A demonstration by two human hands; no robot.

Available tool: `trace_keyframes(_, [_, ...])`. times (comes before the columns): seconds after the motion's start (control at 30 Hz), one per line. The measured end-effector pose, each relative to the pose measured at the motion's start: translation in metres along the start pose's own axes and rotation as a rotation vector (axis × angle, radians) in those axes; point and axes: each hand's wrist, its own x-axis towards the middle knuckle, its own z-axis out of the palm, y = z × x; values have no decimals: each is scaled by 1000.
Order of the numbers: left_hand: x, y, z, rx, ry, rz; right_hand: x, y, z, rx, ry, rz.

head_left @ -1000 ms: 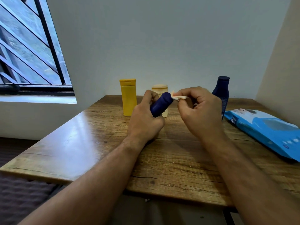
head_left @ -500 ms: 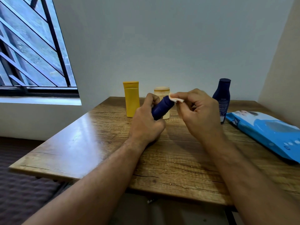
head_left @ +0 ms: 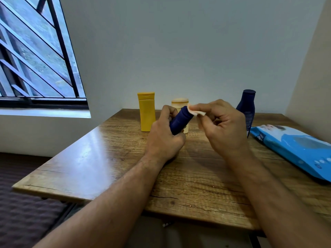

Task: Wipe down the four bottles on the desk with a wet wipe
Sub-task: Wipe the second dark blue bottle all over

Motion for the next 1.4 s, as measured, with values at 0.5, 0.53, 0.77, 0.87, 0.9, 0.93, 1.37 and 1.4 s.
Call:
trace_keyframes(0.5, [-4, 6, 6, -265, -133, -63, -2, 0, 3, -55, -42, 133])
trace_keyframes(0.53, [-4, 7, 6, -341, -136, -84, -2, 0, 2, -34, -69, 150])
trace_keyframes(0.77, [-2, 7, 1, -609, -138, -231, -2, 3, 4, -23, -112, 176])
trace_keyframes(0.87, [-5, 10, 2, -474, -124, -176, 0, 3, 2, -19, 0, 188])
trace_keyframes(0.9, [-5, 11, 3, -440, -104, -145, 0, 3, 1, -7, 2, 195])
trace_keyframes(0.93, [-5, 12, 2, -423, -75, -111, 0, 3, 0, 8, -11, 205])
trace_keyframes(1.37, [-6, 16, -7, -262, -41, 175, 2, 1, -3, 238, -16, 341])
trace_keyframes(1.4, [-6, 16, -6, -207, -44, 201, 2, 0, -3, 253, -14, 349])
